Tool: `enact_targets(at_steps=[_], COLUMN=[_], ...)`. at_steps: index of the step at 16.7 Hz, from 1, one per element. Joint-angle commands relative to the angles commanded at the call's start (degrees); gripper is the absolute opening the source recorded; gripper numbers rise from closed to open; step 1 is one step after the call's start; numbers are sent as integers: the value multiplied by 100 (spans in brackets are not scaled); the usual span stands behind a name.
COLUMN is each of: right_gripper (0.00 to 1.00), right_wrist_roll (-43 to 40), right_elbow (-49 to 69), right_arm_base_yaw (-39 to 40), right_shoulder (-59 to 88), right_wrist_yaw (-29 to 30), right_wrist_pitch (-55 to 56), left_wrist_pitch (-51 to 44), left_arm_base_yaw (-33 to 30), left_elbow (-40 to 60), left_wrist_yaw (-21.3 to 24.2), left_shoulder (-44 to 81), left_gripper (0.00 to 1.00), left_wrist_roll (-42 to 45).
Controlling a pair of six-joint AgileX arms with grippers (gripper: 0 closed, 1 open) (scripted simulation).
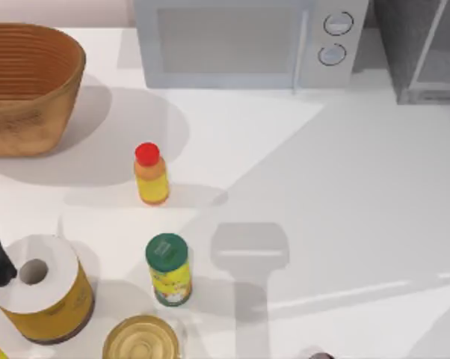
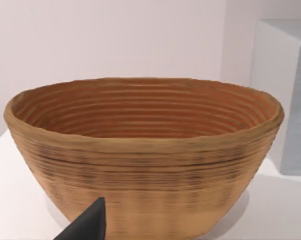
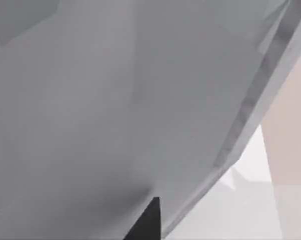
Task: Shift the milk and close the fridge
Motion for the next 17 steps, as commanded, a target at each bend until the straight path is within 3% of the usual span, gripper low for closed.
enact_targets(at_steps=[4,8,10,17], right_gripper=[100,100,100,100], right_wrist_roll=[960,1951,2200,2214], right_elbow=[-392,-882,-1048,-996], right_arm_base_yaw=[1842,2973,3186,3113], right_shoulder=[-269,-577,-693,-590], right_wrist_yaw=[1195,2267,2513,2579], right_wrist_pitch=[462,962,1120,1105], left_wrist_pitch=[0,0,0,0], left_arm_base_yaw=[0,0,0,0], left_elbow=[0,0,0,0], left_wrist_yaw=[0,0,0,0], left_shoulder=[0,0,0,0], left_gripper=[100,100,100,100], left_wrist_roll=[0,0,0,0])
